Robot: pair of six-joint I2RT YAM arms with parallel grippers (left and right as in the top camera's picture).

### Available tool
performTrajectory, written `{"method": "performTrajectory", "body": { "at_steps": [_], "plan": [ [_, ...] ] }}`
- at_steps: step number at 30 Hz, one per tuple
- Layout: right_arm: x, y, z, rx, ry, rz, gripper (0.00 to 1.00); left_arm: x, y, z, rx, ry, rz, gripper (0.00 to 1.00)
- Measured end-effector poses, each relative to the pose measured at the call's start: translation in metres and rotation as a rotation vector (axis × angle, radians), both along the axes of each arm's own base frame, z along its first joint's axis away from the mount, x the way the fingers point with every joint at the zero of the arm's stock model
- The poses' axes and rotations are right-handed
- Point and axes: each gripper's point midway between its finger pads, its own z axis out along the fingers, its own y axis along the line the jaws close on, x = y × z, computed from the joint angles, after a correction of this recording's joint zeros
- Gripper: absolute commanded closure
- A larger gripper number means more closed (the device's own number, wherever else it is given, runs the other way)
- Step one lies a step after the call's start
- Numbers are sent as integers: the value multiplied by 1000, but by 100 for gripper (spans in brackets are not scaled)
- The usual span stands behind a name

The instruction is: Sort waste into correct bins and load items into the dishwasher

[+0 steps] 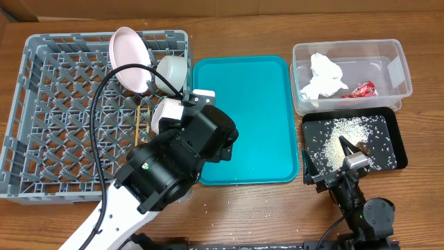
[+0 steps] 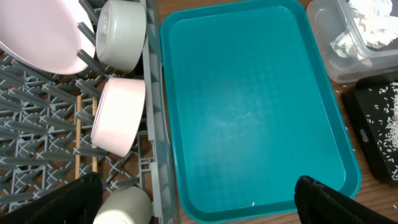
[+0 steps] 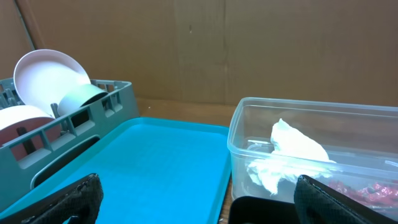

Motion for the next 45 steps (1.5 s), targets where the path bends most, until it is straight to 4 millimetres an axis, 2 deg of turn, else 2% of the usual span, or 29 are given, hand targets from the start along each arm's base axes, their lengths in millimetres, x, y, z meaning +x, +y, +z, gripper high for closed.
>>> {"method": "performTrajectory", "body": {
  "at_steps": [21,27,37,41,45],
  "plan": [
    [0,0,0,1,1,-1,0,0,0,0,0,0,-1,0],
    [0,0,0,0,1,0,0,-8,11,-8,74,41,-19,0],
    [0,0,0,0,1,0,0,-8,11,-8,83,39,-29,0],
    [0,0,0,0,2,-1,0,-2,10,-3,74,7,-15,0],
    [0,0,0,0,2,-1,0,22,18,12,-3,-74,62,0]
  ]
}}
